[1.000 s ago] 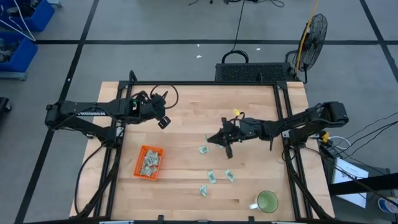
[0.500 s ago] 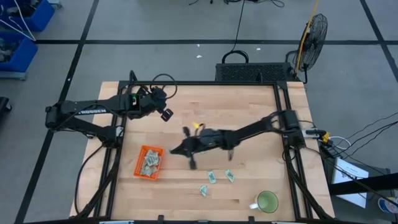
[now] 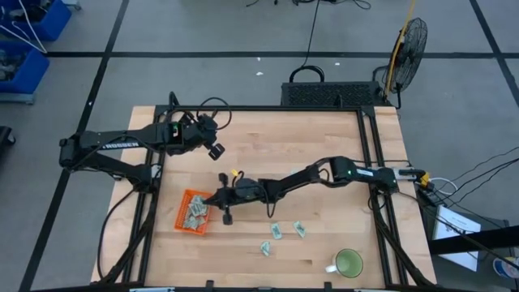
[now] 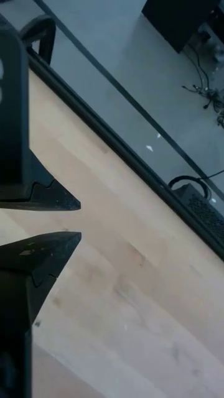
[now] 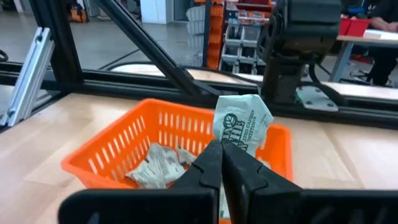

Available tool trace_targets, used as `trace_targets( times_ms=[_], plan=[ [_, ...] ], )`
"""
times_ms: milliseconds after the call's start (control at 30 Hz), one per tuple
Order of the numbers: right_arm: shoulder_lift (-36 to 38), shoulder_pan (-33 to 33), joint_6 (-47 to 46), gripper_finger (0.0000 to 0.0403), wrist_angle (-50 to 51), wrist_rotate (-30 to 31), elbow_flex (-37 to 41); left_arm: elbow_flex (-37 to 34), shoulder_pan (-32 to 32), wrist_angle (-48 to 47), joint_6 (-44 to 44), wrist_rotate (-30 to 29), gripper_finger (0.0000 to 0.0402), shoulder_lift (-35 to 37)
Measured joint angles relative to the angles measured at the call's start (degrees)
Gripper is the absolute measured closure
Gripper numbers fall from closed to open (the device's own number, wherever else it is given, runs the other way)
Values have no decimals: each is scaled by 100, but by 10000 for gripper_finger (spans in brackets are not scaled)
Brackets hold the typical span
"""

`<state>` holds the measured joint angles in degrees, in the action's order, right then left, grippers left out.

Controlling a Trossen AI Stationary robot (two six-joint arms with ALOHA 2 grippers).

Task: Pick and place Stevia / Truvia into bins
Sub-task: Put the white stevia packet into the orange bin

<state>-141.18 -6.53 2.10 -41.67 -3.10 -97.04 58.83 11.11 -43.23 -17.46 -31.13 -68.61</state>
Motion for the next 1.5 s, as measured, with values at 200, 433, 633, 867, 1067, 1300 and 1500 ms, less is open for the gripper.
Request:
trace_targets(
  times_ms=[200,433,633,867,1067,1300,1500],
  plan=[
    [-7,-19,35,387,-16,1,-15,0,0,-74,152,6,330,-1],
    [4,-5,76,334,78,3,-15,0,0,-75,155,6,330,0],
    [69,7,206,304,46,2,-15,0,0,-72,153,12,330,-1],
    [1193,7,667,308,2419,3,-15,0,-1,-67,86,104,330,-1],
    [2287,7,-103,320,5492,7,-19,0,0,-64,84,115,330,-1],
    [2921,-86,-899,327,8839,490,-12,0,0,-3,-131,118,330,-1],
    [3077,-321,-2223,336,10982,2279,16,0,0,-8,-194,120,330,0]
  ],
)
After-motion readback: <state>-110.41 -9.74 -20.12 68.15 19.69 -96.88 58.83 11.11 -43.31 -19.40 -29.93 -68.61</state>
